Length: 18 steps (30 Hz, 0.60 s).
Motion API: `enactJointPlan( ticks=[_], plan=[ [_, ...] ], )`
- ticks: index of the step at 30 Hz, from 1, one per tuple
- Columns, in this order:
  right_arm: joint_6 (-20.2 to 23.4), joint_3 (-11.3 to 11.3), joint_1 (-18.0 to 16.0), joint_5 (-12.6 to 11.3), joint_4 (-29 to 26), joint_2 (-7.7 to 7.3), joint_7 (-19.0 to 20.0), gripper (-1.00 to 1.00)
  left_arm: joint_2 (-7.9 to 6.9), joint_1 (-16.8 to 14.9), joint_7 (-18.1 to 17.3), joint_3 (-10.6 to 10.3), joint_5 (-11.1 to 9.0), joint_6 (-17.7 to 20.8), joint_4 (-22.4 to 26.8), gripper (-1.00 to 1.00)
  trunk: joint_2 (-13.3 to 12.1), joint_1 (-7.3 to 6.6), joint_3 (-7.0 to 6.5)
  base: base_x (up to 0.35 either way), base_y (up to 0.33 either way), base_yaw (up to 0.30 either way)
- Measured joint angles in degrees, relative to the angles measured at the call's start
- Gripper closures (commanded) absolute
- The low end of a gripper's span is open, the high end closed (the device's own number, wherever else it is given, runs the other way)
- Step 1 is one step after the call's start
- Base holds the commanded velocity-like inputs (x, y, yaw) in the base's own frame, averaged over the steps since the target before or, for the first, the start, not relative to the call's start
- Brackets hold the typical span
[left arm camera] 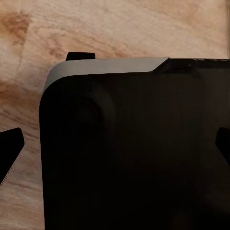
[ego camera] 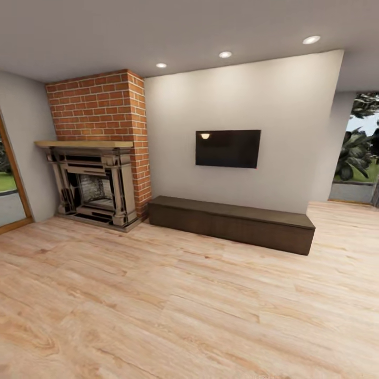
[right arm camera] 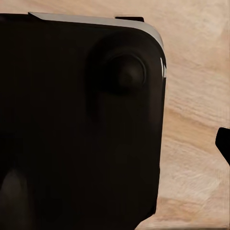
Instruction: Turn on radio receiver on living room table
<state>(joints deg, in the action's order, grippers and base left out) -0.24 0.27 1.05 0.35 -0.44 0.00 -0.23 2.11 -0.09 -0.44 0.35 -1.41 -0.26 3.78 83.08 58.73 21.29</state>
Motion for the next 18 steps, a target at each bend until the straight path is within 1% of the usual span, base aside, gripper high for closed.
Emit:
enactJointPlan(
  ticks=[18],
  plan=[
    [0.0,0.0,0.0,0.0,0.0,0.0,0.0,-1.0,0.33,0.0,0.0,0.0,0.0,0.0,0.0,-1.0,0.0,0.0,0.0,0.0,0.0,-0.28]
  ],
)
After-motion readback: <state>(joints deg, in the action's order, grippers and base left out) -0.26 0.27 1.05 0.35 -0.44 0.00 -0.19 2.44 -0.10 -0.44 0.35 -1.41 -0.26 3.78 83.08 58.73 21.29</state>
